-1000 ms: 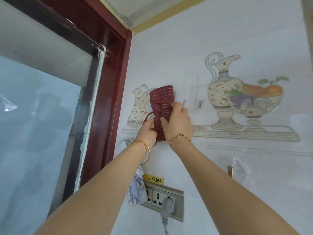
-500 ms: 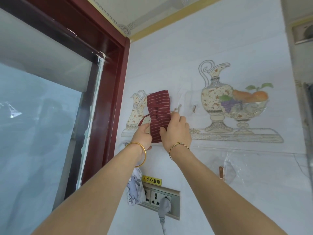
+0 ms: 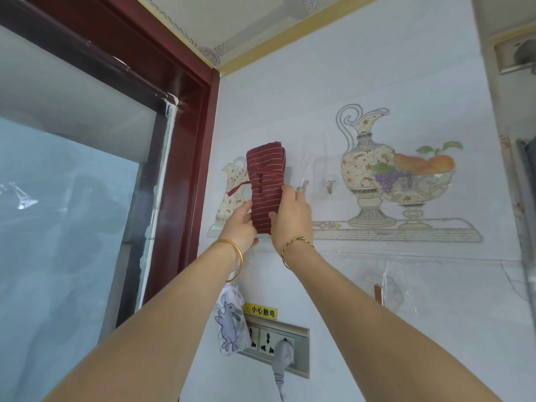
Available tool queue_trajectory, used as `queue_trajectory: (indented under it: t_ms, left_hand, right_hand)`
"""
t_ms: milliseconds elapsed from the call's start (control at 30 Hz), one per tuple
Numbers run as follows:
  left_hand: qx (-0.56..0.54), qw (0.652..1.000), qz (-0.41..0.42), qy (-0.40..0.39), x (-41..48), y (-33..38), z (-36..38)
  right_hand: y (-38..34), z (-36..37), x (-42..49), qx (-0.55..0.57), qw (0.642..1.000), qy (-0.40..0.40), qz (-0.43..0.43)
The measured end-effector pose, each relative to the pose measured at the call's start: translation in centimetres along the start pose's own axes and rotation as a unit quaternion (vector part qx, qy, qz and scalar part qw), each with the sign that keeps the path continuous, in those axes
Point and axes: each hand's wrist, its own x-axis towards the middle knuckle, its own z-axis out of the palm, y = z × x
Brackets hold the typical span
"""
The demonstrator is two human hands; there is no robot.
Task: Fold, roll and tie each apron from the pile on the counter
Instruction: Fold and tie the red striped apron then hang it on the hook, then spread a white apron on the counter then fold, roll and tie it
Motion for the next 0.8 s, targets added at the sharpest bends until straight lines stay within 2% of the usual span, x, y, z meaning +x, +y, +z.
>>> queue_trajectory:
  t_ms: [333, 800]
  left_hand:
    - [0.000, 0.999, -0.040, -0.020, -0.2, -0.9, -0.1]
    - [0.051, 0.997, -0.056, -0.009, -1.5, -0.6, -0.1]
  right_hand:
    - [-0.2, 1.3, -1.4, -0.008, 0.999, 0.010, 0.032]
    - [1.0, -0.1, -3.2, -0.009, 0.998, -0.040, 0.047]
